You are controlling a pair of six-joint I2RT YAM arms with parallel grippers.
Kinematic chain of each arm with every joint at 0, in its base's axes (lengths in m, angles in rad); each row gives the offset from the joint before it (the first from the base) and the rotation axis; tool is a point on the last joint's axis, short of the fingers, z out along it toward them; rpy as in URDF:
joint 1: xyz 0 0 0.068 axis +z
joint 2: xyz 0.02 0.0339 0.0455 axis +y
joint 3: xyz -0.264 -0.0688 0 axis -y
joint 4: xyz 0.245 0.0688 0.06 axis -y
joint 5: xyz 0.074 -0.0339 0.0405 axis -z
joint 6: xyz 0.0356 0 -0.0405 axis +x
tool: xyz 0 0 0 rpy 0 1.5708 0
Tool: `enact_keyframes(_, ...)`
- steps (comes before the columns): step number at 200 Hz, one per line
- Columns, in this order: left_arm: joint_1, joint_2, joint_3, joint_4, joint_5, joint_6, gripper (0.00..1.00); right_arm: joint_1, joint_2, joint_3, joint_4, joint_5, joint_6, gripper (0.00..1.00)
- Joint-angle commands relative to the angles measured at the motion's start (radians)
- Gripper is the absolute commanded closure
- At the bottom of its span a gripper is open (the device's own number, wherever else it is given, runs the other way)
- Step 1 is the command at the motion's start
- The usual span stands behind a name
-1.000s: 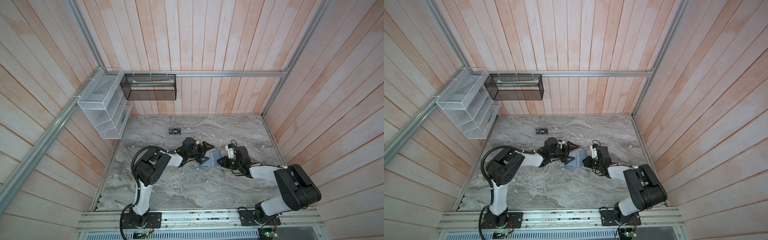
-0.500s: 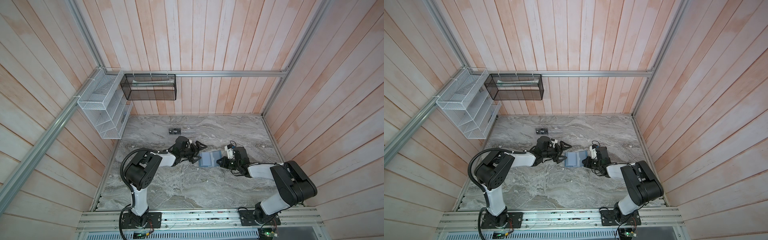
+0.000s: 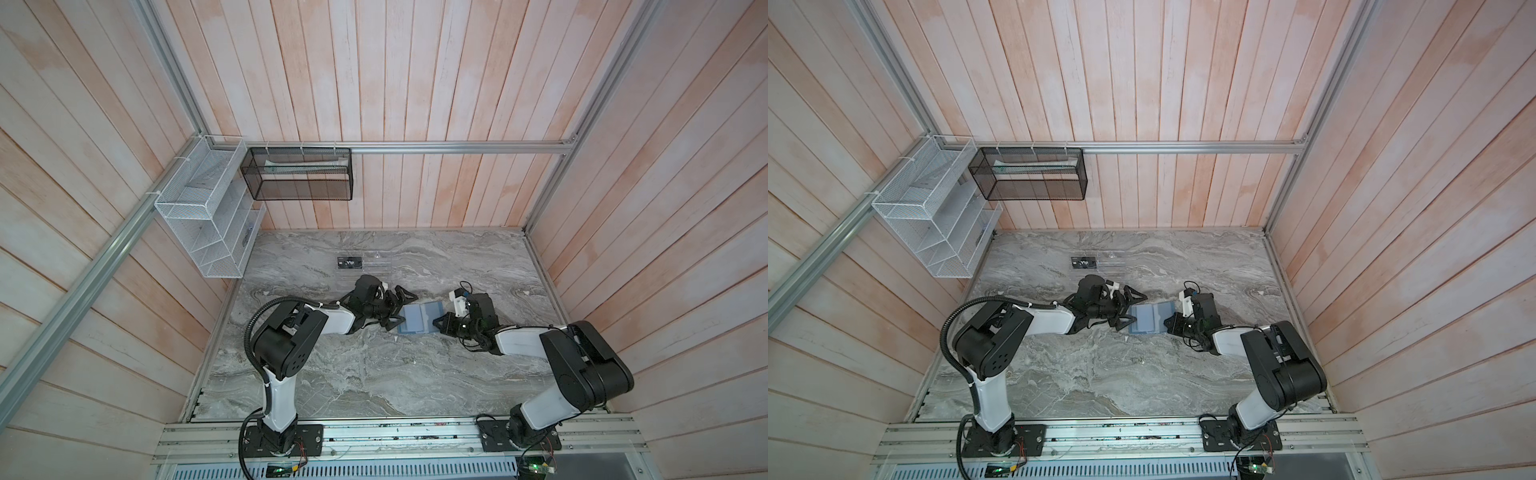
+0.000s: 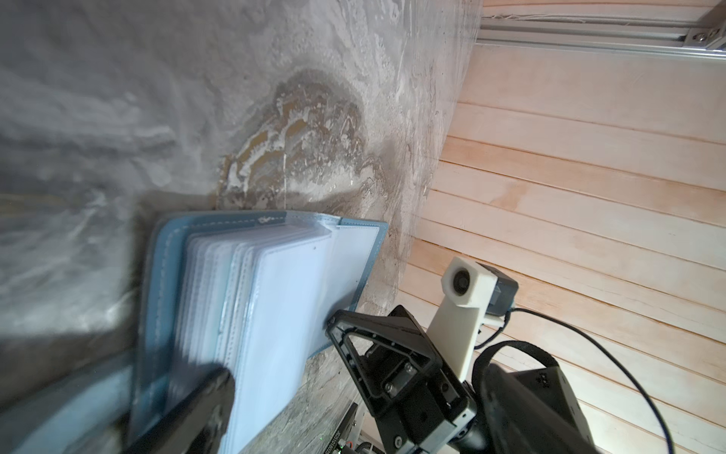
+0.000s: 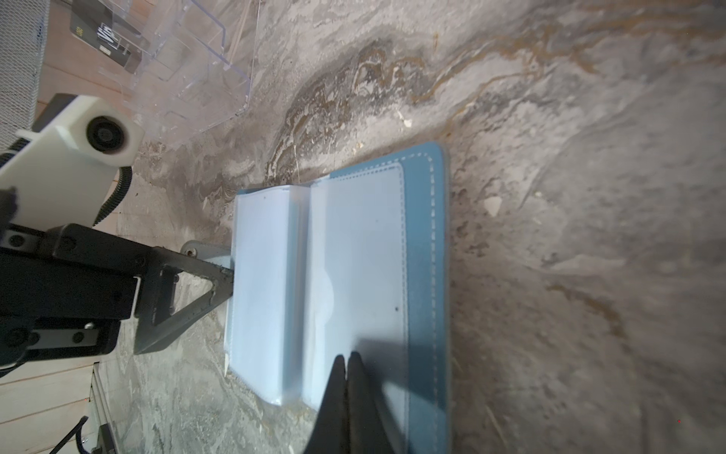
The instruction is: Take the credit cards out of the card holder
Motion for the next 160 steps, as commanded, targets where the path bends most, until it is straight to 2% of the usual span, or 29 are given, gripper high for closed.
enact_keyframes(1, -0.006, 0.031, 0.008, -0.006, 0.007, 0.016, 0.0, 0.004, 0.007, -0.012, 0.015, 0.002, 0.002, 1.0)
enact_keyframes(160, -0.051, 0.085, 0.106, 0.037, 0.013, -0.046, 0.0, -0.012, 0.053, -0.019, 0.07, -0.053, 0.019, 1.0)
